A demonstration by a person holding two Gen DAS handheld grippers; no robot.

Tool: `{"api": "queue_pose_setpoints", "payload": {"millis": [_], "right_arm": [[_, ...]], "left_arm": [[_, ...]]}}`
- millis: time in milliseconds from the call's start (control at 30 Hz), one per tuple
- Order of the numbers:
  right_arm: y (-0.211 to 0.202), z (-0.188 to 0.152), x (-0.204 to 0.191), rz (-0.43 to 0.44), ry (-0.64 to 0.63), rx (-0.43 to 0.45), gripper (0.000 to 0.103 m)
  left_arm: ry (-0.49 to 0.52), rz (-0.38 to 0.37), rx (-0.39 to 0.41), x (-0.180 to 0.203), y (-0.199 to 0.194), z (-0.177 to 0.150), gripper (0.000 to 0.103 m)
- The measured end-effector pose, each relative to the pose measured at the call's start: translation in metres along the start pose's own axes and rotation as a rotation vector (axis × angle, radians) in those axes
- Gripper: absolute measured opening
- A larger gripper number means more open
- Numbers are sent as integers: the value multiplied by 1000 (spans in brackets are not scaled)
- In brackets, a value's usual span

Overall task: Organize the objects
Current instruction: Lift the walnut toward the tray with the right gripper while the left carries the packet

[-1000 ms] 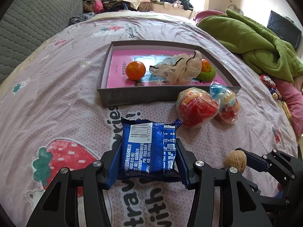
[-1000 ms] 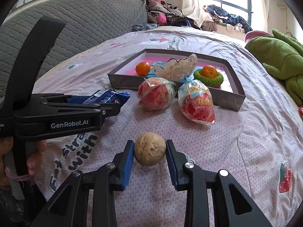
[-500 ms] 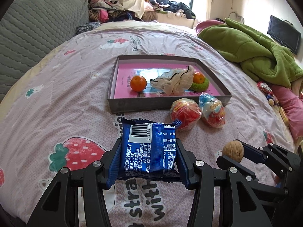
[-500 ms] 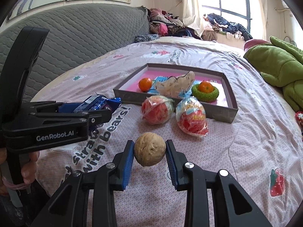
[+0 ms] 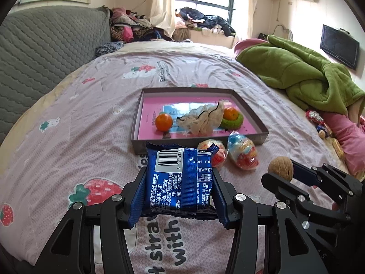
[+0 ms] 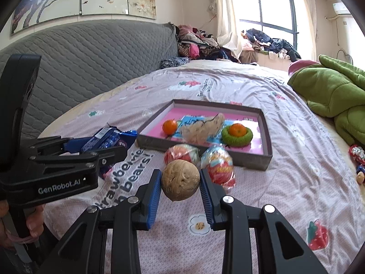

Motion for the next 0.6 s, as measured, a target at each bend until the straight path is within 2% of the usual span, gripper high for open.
{"api": "queue_pose_setpoints", "payload": {"millis": [600], "right_arm": [[-11,38,8,-11,-14,66,34]], "left_arm": [[9,4,92,10,-15,42,54]]}}
Point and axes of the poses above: each gripper's, at about its wrist camera, not at the fingertips, and y roughly the way its jaws point, x to its right, z to its top, the point moved 9 cm from there along y, roughly the way its jaws point, and after that the axes turned 9 degrees about z, right-handed, at the moved point
